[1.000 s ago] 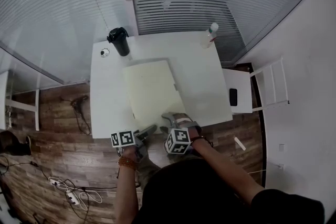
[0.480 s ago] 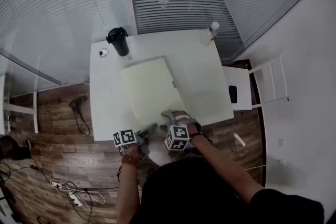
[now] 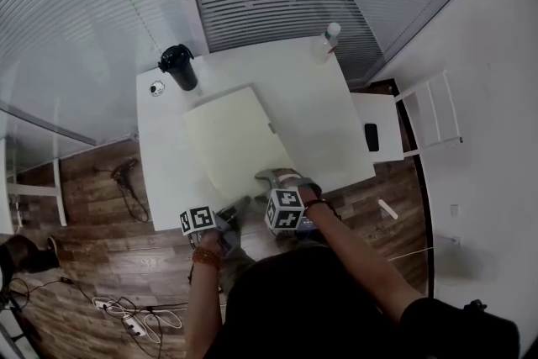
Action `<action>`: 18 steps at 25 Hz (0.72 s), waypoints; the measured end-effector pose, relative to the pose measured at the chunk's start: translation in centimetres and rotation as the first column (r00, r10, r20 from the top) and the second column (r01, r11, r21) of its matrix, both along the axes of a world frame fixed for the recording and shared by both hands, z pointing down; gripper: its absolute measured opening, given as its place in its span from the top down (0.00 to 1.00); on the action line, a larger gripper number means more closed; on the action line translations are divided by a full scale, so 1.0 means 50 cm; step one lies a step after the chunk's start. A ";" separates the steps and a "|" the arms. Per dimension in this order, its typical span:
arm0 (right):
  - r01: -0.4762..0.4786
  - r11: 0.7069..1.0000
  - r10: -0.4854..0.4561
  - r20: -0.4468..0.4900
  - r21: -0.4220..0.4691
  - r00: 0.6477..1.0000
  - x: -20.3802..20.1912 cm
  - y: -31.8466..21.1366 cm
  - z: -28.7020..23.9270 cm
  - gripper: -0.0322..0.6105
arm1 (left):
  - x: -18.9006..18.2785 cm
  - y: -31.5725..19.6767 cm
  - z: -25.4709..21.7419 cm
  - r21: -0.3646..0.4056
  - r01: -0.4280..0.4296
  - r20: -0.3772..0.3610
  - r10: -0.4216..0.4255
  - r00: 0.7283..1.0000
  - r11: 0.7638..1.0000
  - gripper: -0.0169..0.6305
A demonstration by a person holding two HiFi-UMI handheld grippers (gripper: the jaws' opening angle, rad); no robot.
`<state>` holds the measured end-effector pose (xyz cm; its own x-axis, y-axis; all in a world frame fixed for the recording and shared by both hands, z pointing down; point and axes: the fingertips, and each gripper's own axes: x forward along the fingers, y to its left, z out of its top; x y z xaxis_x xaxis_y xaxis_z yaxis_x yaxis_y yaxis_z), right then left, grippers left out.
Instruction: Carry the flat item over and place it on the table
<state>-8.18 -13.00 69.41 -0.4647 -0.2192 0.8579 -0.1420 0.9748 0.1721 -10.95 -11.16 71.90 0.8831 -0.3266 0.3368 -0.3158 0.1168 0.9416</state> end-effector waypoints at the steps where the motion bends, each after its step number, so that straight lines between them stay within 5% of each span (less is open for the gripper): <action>1: 0.005 1.000 -0.005 0.001 -0.006 1.000 0.001 0.000 -0.001 0.56 | 0.002 0.005 -0.001 0.005 -0.030 0.005 0.030 1.000 1.000 0.43; 13: 0.019 0.997 -0.016 0.049 -0.071 0.999 -0.002 -0.005 -0.017 0.56 | 0.001 0.050 -0.010 0.020 -0.191 0.103 0.188 0.977 0.981 0.43; 18: -0.094 0.987 0.106 0.093 -0.129 0.990 0.012 -0.025 -0.011 0.57 | -0.003 0.085 -0.022 0.056 -0.285 0.201 0.269 0.942 0.957 0.45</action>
